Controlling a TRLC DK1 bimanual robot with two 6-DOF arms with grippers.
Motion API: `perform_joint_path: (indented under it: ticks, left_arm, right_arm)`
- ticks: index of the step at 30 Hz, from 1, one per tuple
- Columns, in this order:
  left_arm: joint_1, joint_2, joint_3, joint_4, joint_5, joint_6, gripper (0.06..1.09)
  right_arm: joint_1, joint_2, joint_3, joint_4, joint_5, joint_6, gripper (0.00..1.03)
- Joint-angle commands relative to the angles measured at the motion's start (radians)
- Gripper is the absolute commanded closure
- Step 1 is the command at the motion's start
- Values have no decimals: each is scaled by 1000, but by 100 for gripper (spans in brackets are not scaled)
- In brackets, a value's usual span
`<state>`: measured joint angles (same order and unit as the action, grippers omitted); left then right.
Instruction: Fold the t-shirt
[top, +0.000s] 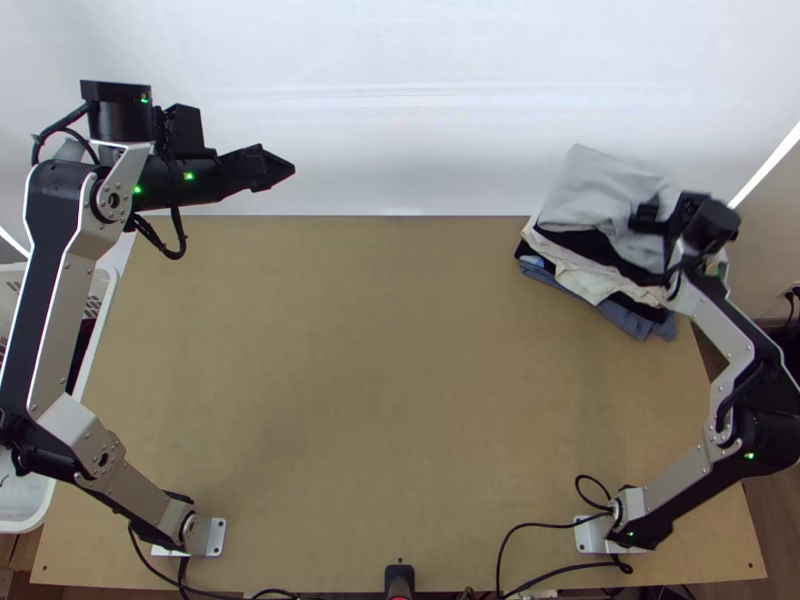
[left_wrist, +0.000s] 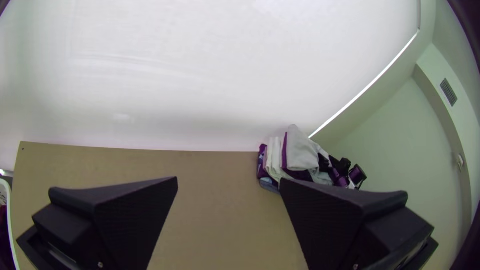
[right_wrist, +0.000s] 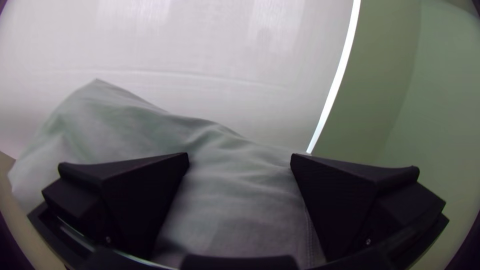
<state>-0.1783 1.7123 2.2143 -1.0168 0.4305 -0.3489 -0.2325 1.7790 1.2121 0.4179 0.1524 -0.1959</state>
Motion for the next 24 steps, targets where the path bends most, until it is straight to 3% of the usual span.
perform_joint_path:
  ticks: [1,8,14,19,24]
  left_arm:
    - [7,-48,21,-9,-15,-22,10]
    - [42,-74,19,-23,-18,-21,10]
    - [79,-97,19,-28,-19,-18,10]
    - [108,-122,21,-25,-52,-19,10]
    - [169,-146,21,-14,-101,-16,10]
  right_arm:
    - [-21,20,-52,16,26,-39,6]
    - [-22,-92,4,16,38,-37,6]
    - [65,-155,99,15,56,-34,7]
    - [119,-46,193,16,64,-31,7]
    - [94,138,265,39,76,-33,7]
